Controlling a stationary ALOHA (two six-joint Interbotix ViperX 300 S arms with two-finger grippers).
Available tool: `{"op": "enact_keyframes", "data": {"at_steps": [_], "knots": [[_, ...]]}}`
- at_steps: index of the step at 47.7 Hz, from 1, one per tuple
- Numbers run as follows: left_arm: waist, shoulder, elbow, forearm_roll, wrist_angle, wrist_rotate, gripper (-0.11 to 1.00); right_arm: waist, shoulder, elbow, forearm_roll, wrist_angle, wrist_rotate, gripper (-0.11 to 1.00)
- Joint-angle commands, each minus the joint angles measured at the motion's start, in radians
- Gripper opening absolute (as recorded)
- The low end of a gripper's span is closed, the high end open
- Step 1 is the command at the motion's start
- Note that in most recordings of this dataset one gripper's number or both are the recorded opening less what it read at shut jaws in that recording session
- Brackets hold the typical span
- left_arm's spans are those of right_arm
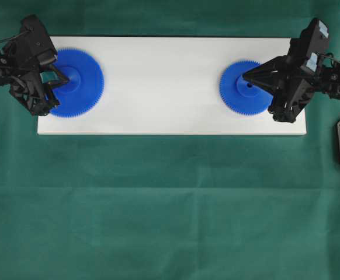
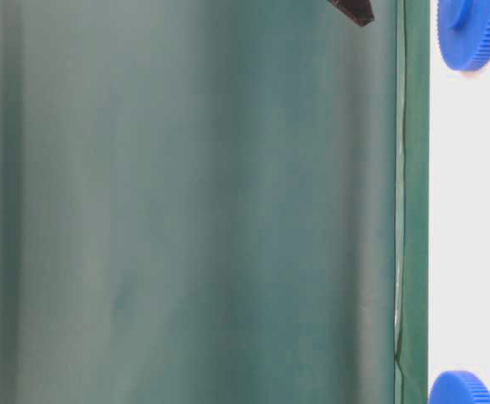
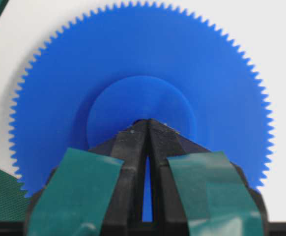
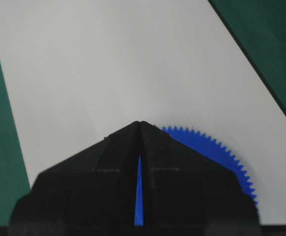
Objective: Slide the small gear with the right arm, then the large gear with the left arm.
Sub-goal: 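Slide the large blue gear right with the left gripper toward the small gear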
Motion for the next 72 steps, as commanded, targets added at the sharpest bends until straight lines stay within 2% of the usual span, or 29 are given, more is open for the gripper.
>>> {"op": "enact_keyframes", "data": {"at_steps": [1, 23, 34, 44, 56, 72], "knots": [[0.011, 0.011, -0.011, 0.003, -0.003, 0.003, 0.00, 0.006, -0.009, -0.008, -0.002, -0.009, -0.002, 0.51], [0.015, 0.121, -0.048, 0.003, -0.023, 0.009, 0.00, 0.012, -0.012, -0.005, -0.002, -0.005, -0.002, 0.51], [-0.028, 0.176, -0.095, 0.003, -0.060, 0.008, 0.00, 0.018, -0.041, -0.002, -0.002, -0.003, -0.002, 0.51], [-0.074, 0.313, -0.213, 0.003, -0.074, 0.008, 0.00, 0.021, -0.077, 0.014, -0.002, -0.003, 0.000, 0.51], [-0.109, 0.494, -0.400, 0.003, -0.069, 0.009, 0.00, 0.031, -0.133, 0.037, -0.002, -0.003, 0.000, 0.51], [-0.178, 0.592, -0.617, 0.003, -0.028, 0.009, 0.00, 0.037, -0.219, 0.075, -0.002, -0.003, 0.000, 0.51]]}}
